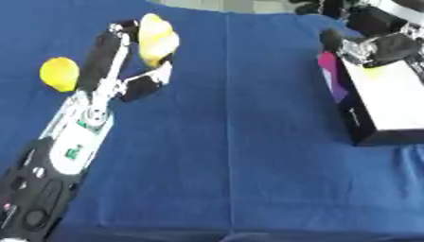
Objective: Pick up the objects with one hand, pass them to the other hand, and then place them into the box on the other side of the table.
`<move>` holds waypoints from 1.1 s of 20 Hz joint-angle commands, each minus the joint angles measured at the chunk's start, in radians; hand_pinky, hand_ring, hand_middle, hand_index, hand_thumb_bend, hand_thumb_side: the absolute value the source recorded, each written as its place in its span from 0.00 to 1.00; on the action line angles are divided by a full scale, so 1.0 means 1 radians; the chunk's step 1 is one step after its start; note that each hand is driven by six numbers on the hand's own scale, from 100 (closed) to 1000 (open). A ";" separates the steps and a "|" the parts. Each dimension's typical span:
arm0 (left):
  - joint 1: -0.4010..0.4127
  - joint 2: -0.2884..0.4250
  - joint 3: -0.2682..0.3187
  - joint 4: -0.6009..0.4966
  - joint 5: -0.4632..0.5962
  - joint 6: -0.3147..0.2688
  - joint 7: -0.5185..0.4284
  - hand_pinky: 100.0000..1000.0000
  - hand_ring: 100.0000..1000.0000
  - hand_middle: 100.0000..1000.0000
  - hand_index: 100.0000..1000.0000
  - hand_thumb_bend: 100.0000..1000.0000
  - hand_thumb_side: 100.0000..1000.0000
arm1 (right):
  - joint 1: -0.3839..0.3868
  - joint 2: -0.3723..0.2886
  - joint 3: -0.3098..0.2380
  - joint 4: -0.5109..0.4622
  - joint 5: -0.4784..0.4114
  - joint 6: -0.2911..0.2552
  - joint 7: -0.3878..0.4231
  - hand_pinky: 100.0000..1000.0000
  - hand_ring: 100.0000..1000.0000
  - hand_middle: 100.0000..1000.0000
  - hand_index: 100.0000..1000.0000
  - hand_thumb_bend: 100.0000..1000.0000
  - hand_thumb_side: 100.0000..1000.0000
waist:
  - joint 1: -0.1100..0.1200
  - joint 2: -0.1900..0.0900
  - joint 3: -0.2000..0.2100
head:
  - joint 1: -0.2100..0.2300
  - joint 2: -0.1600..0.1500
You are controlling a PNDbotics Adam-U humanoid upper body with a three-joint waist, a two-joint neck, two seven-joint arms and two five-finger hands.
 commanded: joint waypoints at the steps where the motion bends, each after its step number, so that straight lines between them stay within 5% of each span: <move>1: -0.024 -0.018 -0.005 -0.002 0.002 -0.027 -0.008 0.72 0.53 0.46 0.51 0.00 0.24 | -0.026 -0.013 -0.002 0.012 0.027 -0.011 -0.002 0.95 1.00 1.00 1.00 0.00 0.36 | -0.013 -0.008 0.001 | -0.006 -0.002; 22: -0.049 -0.090 -0.042 0.012 -0.087 -0.095 -0.027 0.71 0.53 0.45 0.51 0.00 0.14 | -0.091 0.001 0.036 0.059 0.158 -0.058 -0.042 0.93 1.00 1.00 1.00 0.00 0.14 | -0.021 0.010 0.033 | -0.039 -0.004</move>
